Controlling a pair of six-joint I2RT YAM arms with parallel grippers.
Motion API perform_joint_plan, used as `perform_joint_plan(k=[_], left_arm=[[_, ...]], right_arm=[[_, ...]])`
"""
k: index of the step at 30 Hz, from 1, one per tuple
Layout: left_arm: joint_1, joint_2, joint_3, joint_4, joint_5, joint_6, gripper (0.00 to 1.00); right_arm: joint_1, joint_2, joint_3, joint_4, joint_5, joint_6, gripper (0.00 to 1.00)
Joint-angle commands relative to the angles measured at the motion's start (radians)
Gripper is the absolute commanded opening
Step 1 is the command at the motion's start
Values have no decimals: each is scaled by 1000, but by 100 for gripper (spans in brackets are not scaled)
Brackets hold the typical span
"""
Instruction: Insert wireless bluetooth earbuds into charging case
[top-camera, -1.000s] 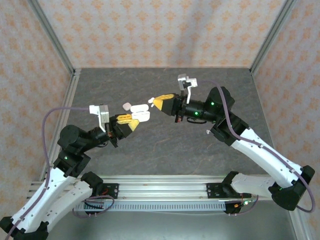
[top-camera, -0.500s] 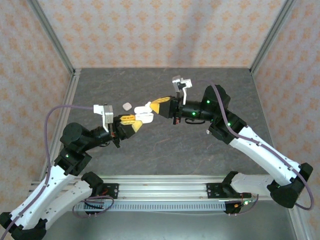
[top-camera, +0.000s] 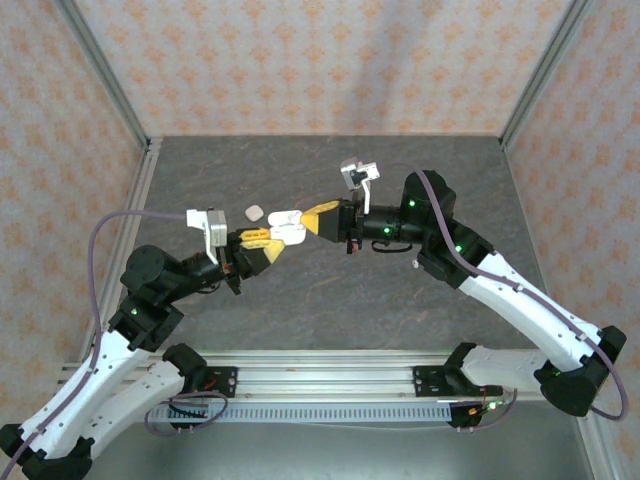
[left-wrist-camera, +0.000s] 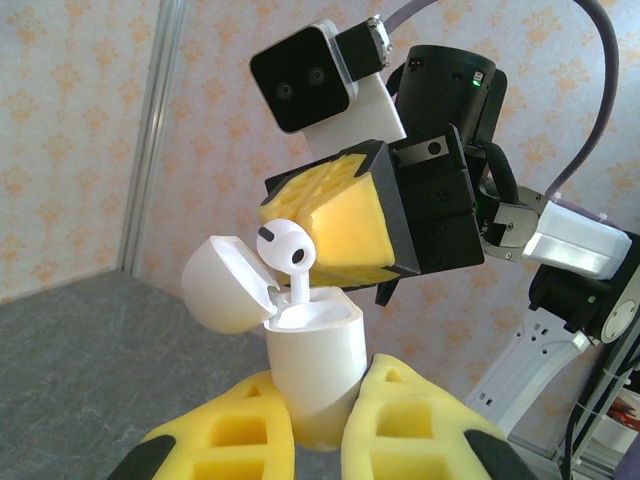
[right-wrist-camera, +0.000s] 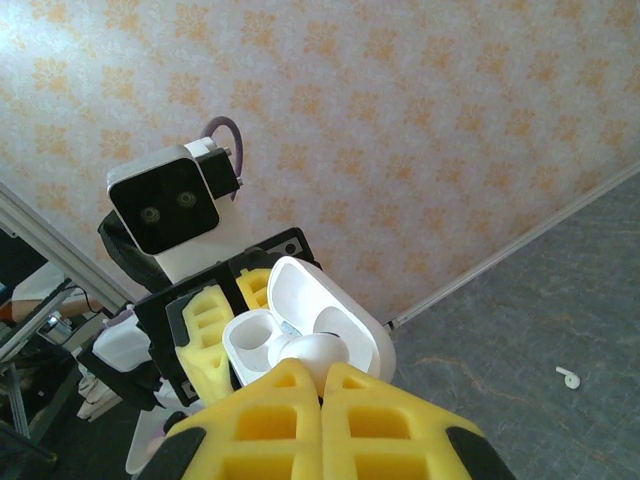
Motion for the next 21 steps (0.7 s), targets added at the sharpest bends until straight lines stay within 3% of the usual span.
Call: perform_joint_plan(k=[1, 9, 16, 21], left_arm=[[-7, -7, 41, 16, -6, 20, 0], [-10, -4, 45, 10, -4, 25, 0], [-10, 5, 46, 8, -2, 36, 0], [-12, 8, 42, 2, 2, 48, 0]], right_arm=[[6, 4, 25, -17, -33, -20, 2], [6, 26, 42, -35, -55, -19, 10], [7, 11, 47, -70, -23, -35, 43], [6, -19, 47, -84, 33, -33, 51]])
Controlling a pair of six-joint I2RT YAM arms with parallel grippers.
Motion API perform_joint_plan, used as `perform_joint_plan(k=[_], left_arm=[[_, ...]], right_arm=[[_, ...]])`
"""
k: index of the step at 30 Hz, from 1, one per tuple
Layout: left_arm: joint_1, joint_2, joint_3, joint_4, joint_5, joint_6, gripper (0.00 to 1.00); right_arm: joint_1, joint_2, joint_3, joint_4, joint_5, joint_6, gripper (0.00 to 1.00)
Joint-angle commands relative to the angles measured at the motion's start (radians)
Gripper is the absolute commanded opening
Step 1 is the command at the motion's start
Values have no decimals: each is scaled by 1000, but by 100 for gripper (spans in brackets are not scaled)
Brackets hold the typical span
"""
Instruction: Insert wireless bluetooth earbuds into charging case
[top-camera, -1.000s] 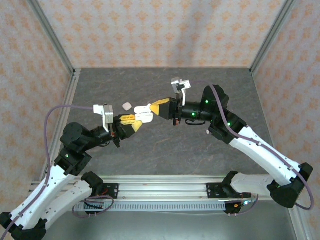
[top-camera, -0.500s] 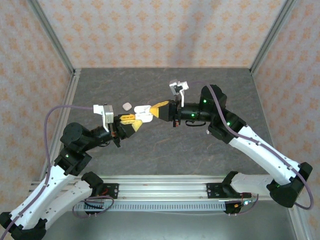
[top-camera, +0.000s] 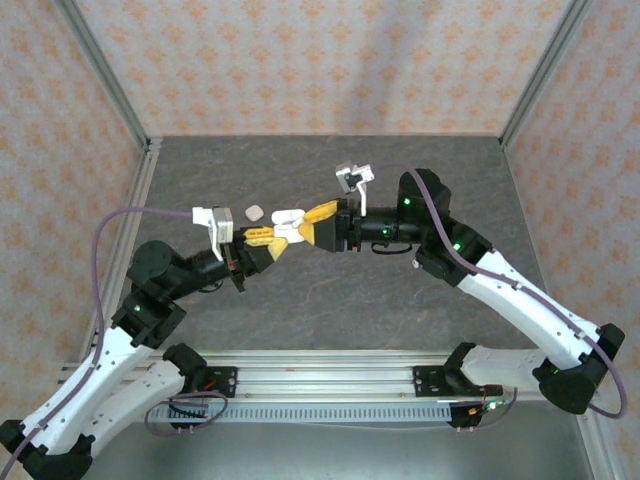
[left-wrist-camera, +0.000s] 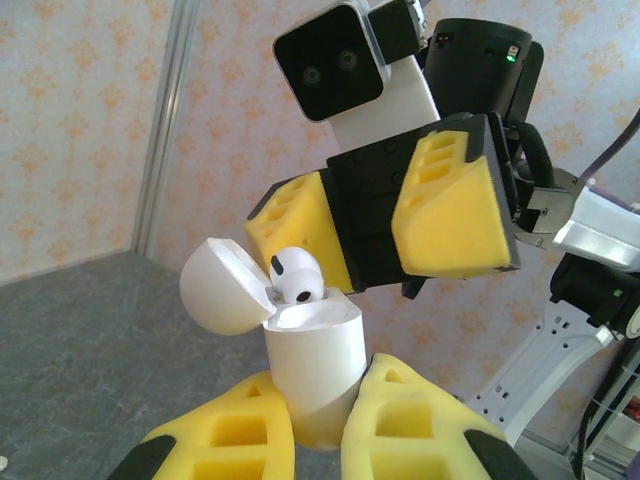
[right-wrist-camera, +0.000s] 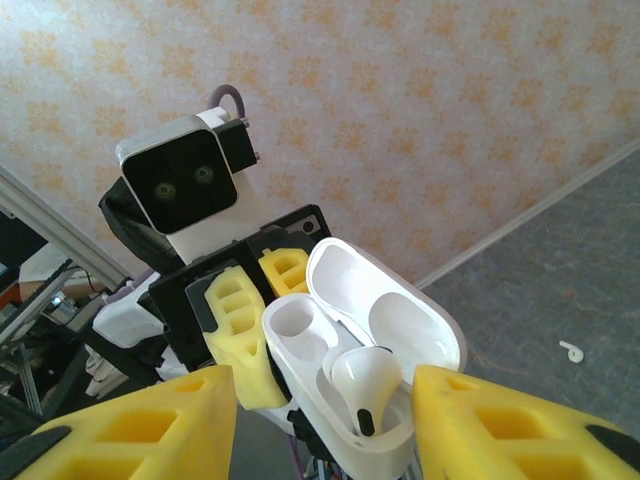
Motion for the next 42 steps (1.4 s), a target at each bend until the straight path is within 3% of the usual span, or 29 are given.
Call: perform_joint_plan(k=[1, 11, 21, 29, 42], left_arm=[[-10, -9, 34, 30, 20, 35, 0], [-10, -29, 1, 6, 60, 145, 0], [-11, -28, 14, -22, 104, 196, 0], [-10, -28, 34, -53, 137, 229, 0], [-13, 14, 88, -78, 174, 267, 0]], right_arm=[[3, -36, 27, -19, 62, -6, 52], [-10, -55, 51, -113, 211, 66, 64], [-23, -15, 21, 45, 35, 204, 69], [-27, 8, 26, 59, 4, 235, 67], [-29, 83, 6, 187, -160, 336, 54]])
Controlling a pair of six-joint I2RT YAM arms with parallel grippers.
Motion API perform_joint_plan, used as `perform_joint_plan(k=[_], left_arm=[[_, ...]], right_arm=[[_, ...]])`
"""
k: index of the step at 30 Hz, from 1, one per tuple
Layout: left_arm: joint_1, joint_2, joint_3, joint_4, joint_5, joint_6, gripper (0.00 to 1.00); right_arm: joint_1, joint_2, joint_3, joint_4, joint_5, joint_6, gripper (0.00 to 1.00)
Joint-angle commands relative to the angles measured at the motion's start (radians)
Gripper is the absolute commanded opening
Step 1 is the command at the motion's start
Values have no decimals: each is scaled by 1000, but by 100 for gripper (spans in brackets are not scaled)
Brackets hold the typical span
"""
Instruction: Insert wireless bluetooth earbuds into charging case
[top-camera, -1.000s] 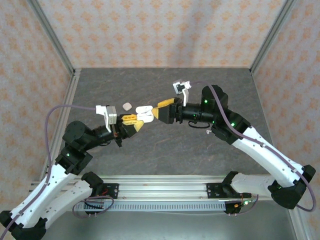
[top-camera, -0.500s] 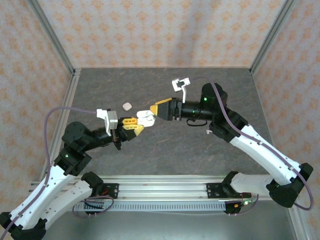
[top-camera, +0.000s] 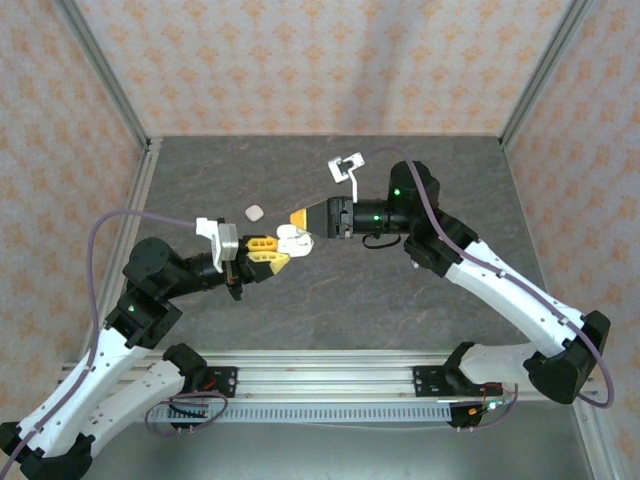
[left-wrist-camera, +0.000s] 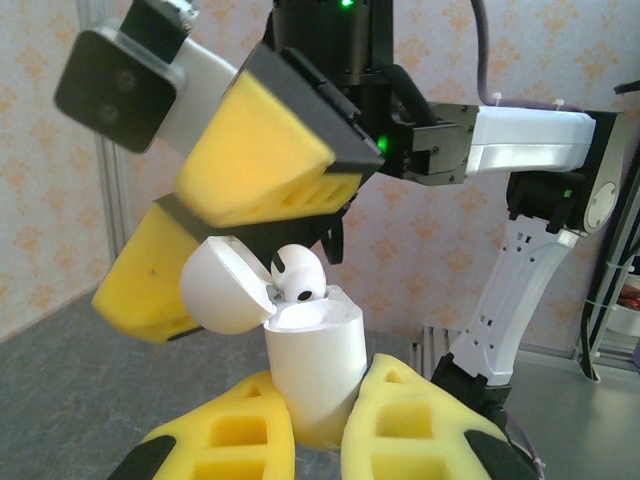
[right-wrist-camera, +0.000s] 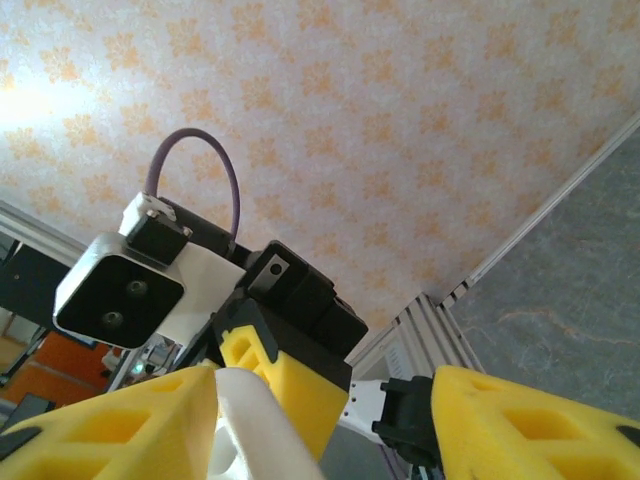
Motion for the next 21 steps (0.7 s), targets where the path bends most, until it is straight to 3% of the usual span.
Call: perform_joint_plan(k=[1, 6, 10, 13, 21], left_arm=[[-10, 4, 35, 6, 30, 24, 0], [-9, 6, 34, -12, 16, 27, 0], [-9, 14, 35, -12, 13, 20, 0], [-9, 21, 35, 1, 11, 12, 0], [-10, 39, 36, 23, 14, -6, 0]], right_arm=[[-5, -1, -12, 83, -68, 29, 52], [-5, 6, -20, 127, -103, 55, 42], [-5, 3, -29, 146, -112, 68, 59], [-5, 4, -33, 157, -124, 76, 61], [-5, 9, -48, 172, -170, 96, 47]])
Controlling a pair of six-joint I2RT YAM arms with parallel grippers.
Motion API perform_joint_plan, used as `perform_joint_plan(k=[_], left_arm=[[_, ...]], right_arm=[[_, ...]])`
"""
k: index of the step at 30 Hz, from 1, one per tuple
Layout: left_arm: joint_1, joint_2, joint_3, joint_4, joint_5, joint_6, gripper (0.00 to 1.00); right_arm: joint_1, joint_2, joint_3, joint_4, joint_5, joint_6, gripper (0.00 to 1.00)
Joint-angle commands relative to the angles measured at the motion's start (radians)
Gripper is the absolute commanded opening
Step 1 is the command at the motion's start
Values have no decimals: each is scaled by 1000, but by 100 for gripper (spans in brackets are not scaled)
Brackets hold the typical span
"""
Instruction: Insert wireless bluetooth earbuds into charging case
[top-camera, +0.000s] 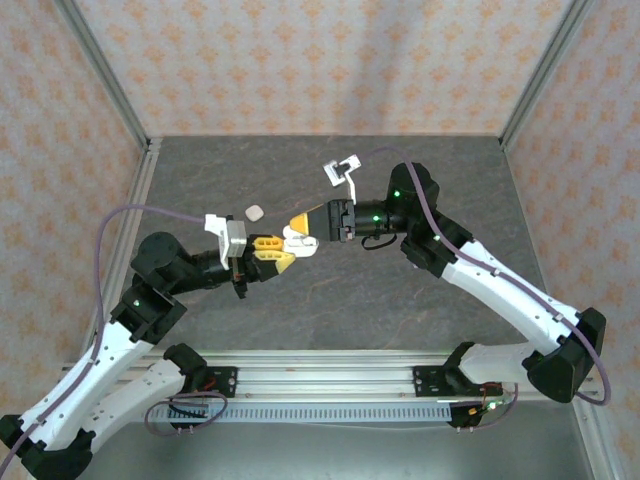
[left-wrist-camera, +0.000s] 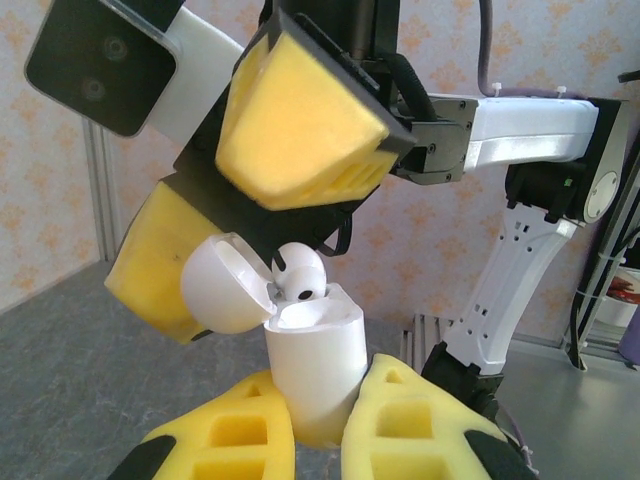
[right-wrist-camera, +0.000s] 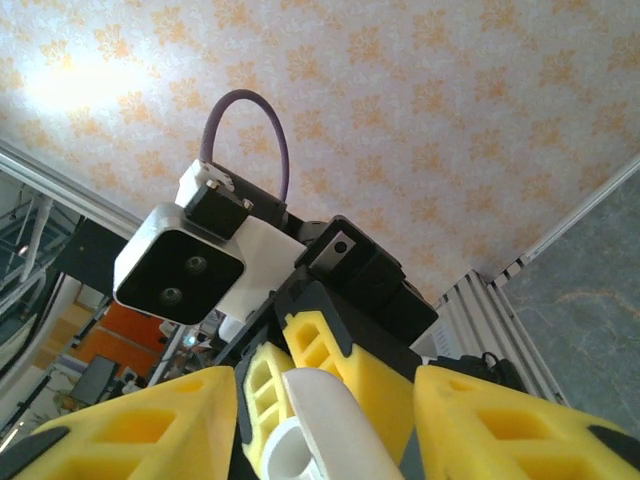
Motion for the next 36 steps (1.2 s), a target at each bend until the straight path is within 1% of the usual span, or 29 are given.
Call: perform_joint_plan(k=[1, 3, 10, 12, 14, 15, 22, 24, 25, 26, 27, 29, 30, 32, 36], left_arm=[[-6, 4, 30, 38, 7, -9, 0], [-5, 5, 32, 36, 6, -11, 0], [-5, 15, 30, 30, -7, -24, 0], [-5, 18, 31, 28, -12, -24, 0], [-6, 23, 34, 22, -15, -29, 0], [-6, 26, 35, 19, -15, -30, 0], [-6, 39, 49, -27, -28, -33, 0], [-5, 39, 53, -37, -30, -41, 8], [-6, 39, 53, -39, -32, -48, 16], [-6, 39, 53, -38, -35, -56, 27], [-6, 39, 52, -36, -39, -64, 35], [-5, 39, 47, -31, -40, -76, 49], [-6, 39, 46, -31, -40, -78, 53], [-6, 42, 42, -28, -37, -83, 59], [-6, 63, 42, -9, 12, -85, 59]], right_arm=[[1, 3, -9, 63, -59, 10, 45], [1, 5, -12, 63, -67, 13, 43], [0, 3, -24, 40, -82, 1, 42], [1, 4, -21, 15, -80, -16, 37], [1, 3, -11, -25, -77, -50, 27], [1, 3, -6, -41, -74, -65, 24], [1, 1, 54, -200, -19, -224, 12], [2, -3, 76, -260, -1, -279, 8], [2, -5, 87, -289, 6, -308, 7], [2, -7, 96, -313, 14, -334, 6], [2, -9, 102, -330, 20, -352, 5], [3, -11, 114, -356, 21, -380, 4], [2, -10, 119, -367, 23, -390, 4], [2, -11, 128, -388, 23, -412, 4], [4, -9, 133, -409, 16, -434, 2]])
